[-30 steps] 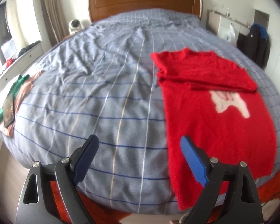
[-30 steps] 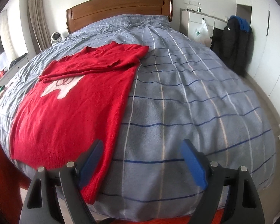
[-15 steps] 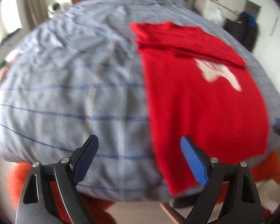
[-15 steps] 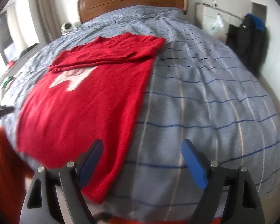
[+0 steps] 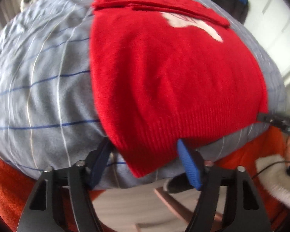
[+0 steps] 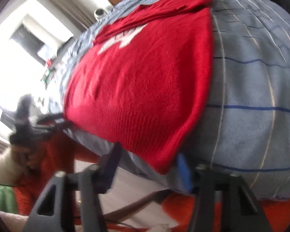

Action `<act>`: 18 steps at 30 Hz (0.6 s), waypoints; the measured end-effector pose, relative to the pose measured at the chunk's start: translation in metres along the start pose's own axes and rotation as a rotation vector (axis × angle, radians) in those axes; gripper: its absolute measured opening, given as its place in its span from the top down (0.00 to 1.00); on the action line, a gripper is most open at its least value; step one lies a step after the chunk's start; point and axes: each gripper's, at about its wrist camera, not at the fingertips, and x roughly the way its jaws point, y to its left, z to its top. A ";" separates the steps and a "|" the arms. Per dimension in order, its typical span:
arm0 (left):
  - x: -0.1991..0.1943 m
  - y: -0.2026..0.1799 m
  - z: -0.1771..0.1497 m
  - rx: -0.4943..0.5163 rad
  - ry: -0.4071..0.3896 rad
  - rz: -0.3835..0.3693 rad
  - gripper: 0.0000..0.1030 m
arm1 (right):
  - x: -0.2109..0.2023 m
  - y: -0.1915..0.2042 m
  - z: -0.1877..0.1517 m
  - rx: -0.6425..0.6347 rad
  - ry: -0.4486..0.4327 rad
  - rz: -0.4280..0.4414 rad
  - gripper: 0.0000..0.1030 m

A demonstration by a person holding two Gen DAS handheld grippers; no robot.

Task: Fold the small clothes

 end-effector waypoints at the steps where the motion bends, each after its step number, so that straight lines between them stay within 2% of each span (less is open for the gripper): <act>1: -0.002 0.007 0.001 -0.036 0.000 -0.030 0.36 | 0.001 -0.004 0.001 0.025 0.000 -0.001 0.95; 3: -0.004 0.014 0.002 -0.071 -0.004 -0.056 0.38 | -0.002 -0.011 0.001 0.067 -0.011 0.031 0.95; 5: -0.006 0.019 0.002 -0.088 -0.013 -0.079 0.38 | -0.007 -0.008 -0.001 0.053 -0.022 0.023 0.95; 11: -0.007 0.024 0.000 -0.078 -0.009 -0.079 0.38 | -0.009 -0.005 0.000 0.056 -0.038 0.029 0.95; 12: -0.007 0.022 -0.001 -0.074 -0.008 -0.083 0.42 | -0.011 -0.006 -0.003 0.062 -0.042 0.032 0.95; 13: -0.006 0.021 -0.001 -0.076 -0.006 -0.096 0.52 | -0.013 -0.007 -0.002 0.066 -0.044 0.033 0.95; 14: -0.002 0.023 0.001 -0.078 0.002 -0.112 0.83 | -0.016 -0.009 -0.003 0.068 -0.047 0.036 0.95; 15: 0.001 0.021 0.003 -0.084 0.016 -0.131 0.94 | -0.017 -0.009 -0.002 0.069 -0.050 0.041 0.95; 18: -0.004 0.023 0.003 -0.108 0.014 -0.166 0.95 | -0.022 -0.007 0.000 0.069 -0.058 0.048 0.95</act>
